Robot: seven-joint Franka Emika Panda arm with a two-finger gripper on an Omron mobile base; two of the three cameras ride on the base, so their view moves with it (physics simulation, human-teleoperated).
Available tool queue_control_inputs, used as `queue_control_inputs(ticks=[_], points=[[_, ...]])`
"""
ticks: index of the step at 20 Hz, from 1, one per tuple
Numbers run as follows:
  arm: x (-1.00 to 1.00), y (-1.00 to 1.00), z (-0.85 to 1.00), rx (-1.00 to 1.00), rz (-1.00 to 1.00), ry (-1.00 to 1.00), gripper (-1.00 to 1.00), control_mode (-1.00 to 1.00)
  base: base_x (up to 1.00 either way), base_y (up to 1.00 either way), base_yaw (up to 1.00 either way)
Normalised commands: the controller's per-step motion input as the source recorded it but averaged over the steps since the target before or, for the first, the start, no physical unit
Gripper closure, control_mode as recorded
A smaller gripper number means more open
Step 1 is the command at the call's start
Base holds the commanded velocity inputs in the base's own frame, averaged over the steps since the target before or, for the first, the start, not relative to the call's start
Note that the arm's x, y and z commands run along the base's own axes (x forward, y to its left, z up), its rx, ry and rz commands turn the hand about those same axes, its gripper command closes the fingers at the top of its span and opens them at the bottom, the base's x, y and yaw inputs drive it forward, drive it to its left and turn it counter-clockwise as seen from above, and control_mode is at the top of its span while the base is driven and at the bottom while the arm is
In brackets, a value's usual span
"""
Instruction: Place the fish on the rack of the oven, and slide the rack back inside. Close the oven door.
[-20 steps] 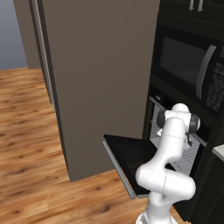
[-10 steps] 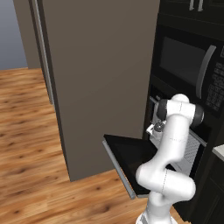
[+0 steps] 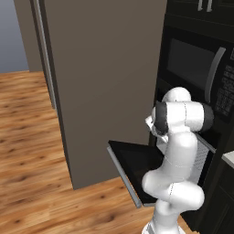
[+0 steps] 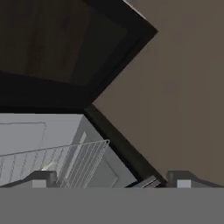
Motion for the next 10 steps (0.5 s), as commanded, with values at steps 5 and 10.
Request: queue_control_inputs(ticks=[5,10], points=[[-1.00,0.52,0.73,0.00,0.00,-0.45,-1.00,-1.00,0.00,0.00,0.00],[-0.67,0.31,0.95,0.04,0.00,-0.26,-1.00,-1.00,0.00,0.00,0.00]])
